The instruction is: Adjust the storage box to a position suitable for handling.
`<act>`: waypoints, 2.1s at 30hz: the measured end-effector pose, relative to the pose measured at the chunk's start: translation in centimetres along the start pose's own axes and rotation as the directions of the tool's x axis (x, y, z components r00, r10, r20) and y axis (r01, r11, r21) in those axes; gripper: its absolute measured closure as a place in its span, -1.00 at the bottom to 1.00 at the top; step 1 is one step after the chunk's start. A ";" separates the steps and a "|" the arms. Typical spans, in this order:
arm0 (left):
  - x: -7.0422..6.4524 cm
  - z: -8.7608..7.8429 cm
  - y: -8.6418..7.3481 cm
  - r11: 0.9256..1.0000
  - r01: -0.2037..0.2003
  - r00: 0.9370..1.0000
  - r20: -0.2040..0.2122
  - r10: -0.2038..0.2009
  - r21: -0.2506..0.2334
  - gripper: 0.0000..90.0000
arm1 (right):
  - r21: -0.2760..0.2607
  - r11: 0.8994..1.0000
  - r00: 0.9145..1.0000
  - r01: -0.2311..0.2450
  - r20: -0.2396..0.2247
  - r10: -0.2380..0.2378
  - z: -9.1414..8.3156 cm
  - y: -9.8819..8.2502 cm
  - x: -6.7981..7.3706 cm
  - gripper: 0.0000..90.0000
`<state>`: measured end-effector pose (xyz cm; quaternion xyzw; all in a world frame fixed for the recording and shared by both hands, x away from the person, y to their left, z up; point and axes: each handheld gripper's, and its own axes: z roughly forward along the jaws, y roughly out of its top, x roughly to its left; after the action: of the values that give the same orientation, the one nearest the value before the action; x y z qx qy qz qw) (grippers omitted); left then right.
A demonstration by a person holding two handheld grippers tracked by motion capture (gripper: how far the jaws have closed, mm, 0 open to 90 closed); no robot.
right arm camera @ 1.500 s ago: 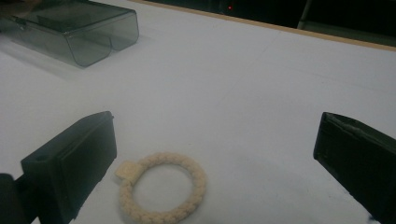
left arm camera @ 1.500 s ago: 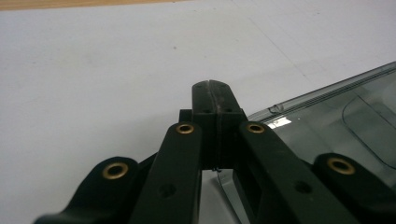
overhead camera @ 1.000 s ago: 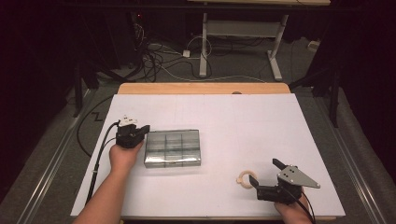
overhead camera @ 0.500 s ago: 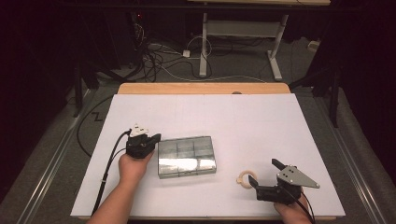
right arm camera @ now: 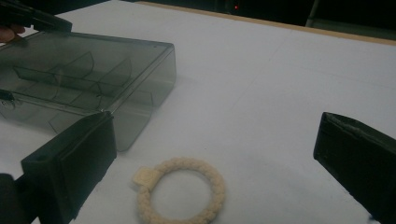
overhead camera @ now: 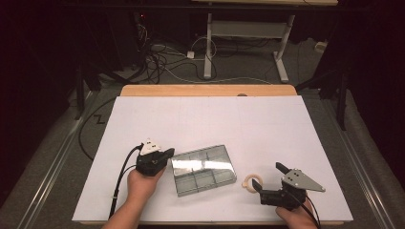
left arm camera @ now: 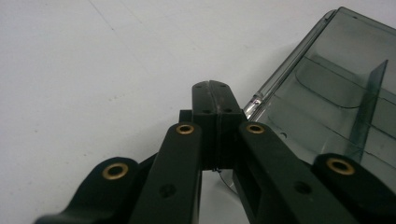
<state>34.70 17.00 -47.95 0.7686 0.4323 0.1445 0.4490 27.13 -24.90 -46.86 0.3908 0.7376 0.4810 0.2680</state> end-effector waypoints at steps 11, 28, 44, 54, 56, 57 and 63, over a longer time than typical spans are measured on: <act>-0.6 -0.9 -0.4 1.000 0.013 1.000 0.020 -0.013 -0.014 0.96 | 0.024 1.000 0.999 0.016 -0.046 -0.014 0.2 0.2 0.7 -0.66; -3.6 -5.2 -4.4 0.997 -0.012 0.994 0.111 0.004 0.070 0.96 | 0.210 0.975 0.989 0.076 -0.136 -0.048 3.6 1.0 3.4 1.00; -4.0 -5.4 -4.9 0.994 0.053 0.994 0.091 -0.061 0.094 0.96 | 0.195 0.978 0.986 0.073 -0.162 -0.041 1.4 0.3 3.2 1.00; -4.9 -3.4 -3.6 0.994 -0.032 0.994 0.106 0.020 0.105 0.96 | 0.191 0.981 0.991 0.031 -0.131 -0.006 0.3 -0.2 1.6 1.00; -4.9 -3.0 -3.4 0.994 -0.035 0.994 0.111 0.023 0.105 0.96 | 0.189 0.982 0.992 0.027 -0.128 -0.003 0.1 -0.3 1.5 1.00; -5.0 -2.8 -3.2 0.994 -0.037 0.993 0.114 0.025 0.105 0.96 | 0.188 0.982 0.992 0.023 -0.124 0.000 0.0 -0.4 1.4 1.00; -5.0 -2.1 -2.8 0.994 -0.046 0.992 0.119 0.034 0.102 0.96 | 0.191 0.982 0.993 0.016 -0.118 0.006 -0.2 -0.6 1.3 1.00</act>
<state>28.97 14.82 -48.25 0.8068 0.3965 0.0853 0.4297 26.04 -24.04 -47.36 0.3836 0.7960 0.4296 0.1863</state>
